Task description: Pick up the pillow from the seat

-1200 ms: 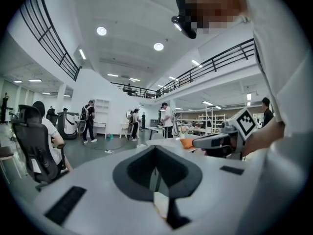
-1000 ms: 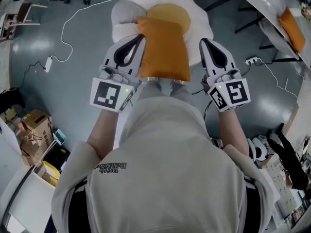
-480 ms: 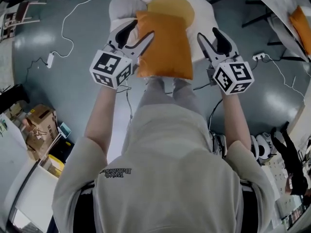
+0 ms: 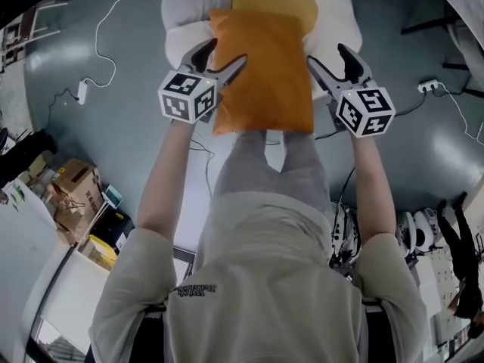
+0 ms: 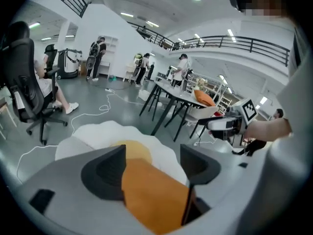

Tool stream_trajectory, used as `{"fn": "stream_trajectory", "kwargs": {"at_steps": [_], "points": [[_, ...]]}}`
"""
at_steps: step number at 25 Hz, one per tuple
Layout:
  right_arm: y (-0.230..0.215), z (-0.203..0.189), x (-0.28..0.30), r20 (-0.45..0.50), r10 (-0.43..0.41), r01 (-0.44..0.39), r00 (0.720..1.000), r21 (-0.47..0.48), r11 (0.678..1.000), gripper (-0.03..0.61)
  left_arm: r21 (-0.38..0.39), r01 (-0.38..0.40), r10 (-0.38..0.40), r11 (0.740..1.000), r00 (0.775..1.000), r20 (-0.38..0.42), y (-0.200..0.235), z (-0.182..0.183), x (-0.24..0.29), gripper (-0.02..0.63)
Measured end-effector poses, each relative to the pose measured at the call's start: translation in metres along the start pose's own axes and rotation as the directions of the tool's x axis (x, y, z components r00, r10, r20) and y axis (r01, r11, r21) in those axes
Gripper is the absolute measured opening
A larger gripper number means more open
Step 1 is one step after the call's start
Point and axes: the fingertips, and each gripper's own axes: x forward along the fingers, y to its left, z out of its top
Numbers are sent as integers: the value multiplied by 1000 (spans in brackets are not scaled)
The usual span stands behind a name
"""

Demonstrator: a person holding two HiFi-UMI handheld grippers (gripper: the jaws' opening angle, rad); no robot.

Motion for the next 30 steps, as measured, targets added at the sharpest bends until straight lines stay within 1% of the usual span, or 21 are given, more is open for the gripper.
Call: {"fn": "stream_trajectory", "kwargs": {"at_steps": [5,8,13,17,19,20,23,25,27,30], "points": [[-32,-68,56,-70,18,-14,997,62,998,367,-43,-34,29,999,994,-107,39,-70,57,330],[-50,-114,87,-108,15,-2,994,111,994,382,-78,-82,70,994,985,-155,67,-111,83,349],[-75,-192,125,-204,5,32,979,177,984,414,-120,-160,129,980,965,-230,103,-167,109,377],[-90,-238,141,-269,6,52,963,210,976,428,-158,-207,154,966,943,-294,119,-201,116,393],[-96,-256,147,-297,5,62,955,216,974,439,-196,-212,142,957,937,-319,124,-215,119,411],[-98,-263,150,-310,8,63,951,219,974,443,-228,-211,130,950,936,-326,127,-220,120,418],[-102,-287,161,-343,33,53,939,238,970,460,-340,-197,78,919,940,-333,132,-236,127,442],[-100,-301,168,-348,64,37,935,275,961,471,-389,-181,45,903,942,-334,133,-246,132,446],[-98,-315,173,-341,103,22,934,344,939,479,-405,-160,17,900,942,-334,132,-252,137,446],[-95,-338,179,-333,157,10,930,451,892,491,-409,-127,-23,904,939,-342,125,-261,147,446]]}}
